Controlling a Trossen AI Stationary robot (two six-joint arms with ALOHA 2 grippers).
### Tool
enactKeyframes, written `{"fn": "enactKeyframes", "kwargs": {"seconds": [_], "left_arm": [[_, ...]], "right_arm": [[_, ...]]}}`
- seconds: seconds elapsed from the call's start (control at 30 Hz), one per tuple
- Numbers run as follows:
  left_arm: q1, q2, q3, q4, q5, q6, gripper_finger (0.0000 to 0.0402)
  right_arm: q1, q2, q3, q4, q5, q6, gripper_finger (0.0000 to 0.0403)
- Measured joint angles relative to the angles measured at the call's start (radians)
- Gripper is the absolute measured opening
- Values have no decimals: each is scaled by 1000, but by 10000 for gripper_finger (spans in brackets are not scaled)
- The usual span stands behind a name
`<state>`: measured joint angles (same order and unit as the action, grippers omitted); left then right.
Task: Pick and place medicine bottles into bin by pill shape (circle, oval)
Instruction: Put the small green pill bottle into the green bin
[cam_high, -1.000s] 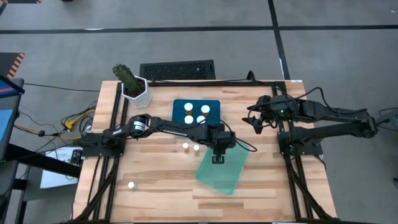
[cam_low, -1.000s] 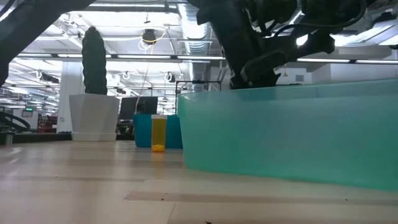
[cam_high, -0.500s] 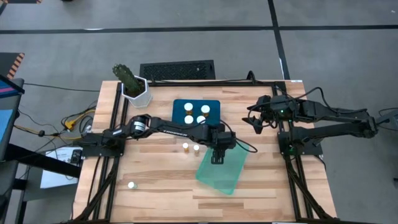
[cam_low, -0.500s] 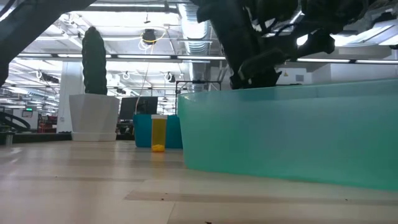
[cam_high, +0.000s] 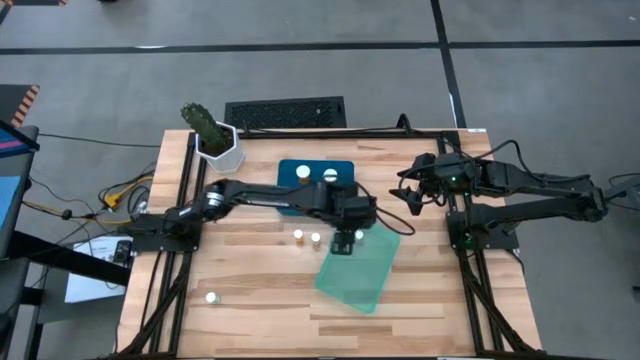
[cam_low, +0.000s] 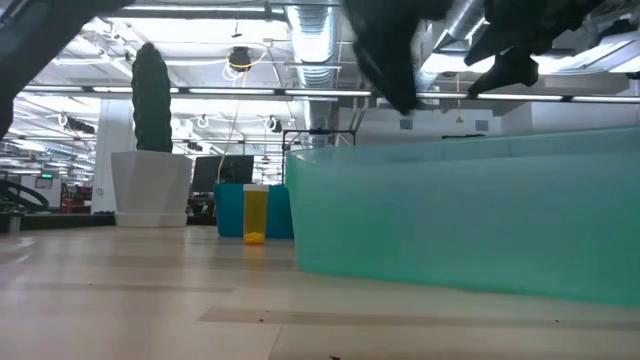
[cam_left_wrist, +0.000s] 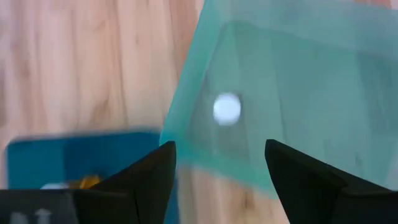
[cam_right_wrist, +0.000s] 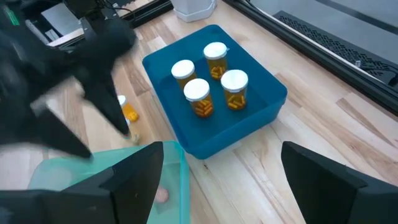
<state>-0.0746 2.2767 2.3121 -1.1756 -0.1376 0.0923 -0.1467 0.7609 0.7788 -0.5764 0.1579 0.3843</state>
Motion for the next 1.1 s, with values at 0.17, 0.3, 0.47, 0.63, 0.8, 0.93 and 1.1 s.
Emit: {"fn": "enactKeyframes", "kwargs": {"seconds": [0.17, 0.3, 0.47, 0.63, 0.8, 0.93, 1.1], "left_arm": [[5, -132, -15, -161, -19, -34, 240], [-10, -234, -52, -312, 32, -85, 240], [-121, -424, -214, -387, 73, -224, 240], [-297, -656, -492, -355, 91, -547, 240], [-547, -849, -785, -237, 84, -909, 240], [-737, -923, -968, -99, 49, -1118, 240], [-889, -923, -1111, -2, 32, -1241, 240]], "right_arm": [[0, 0, 0, -2, 0, -1, 333], [0, 0, 0, -12, 0, -3, 333], [0, 0, 0, -31, 0, -3, 333], [0, 0, 0, -43, 0, -3, 333], [0, 0, 0, -47, 0, -17, 333], [0, 0, 0, -46, 0, -20, 333], [0, 0, 0, -45, 0, -19, 333]]}}
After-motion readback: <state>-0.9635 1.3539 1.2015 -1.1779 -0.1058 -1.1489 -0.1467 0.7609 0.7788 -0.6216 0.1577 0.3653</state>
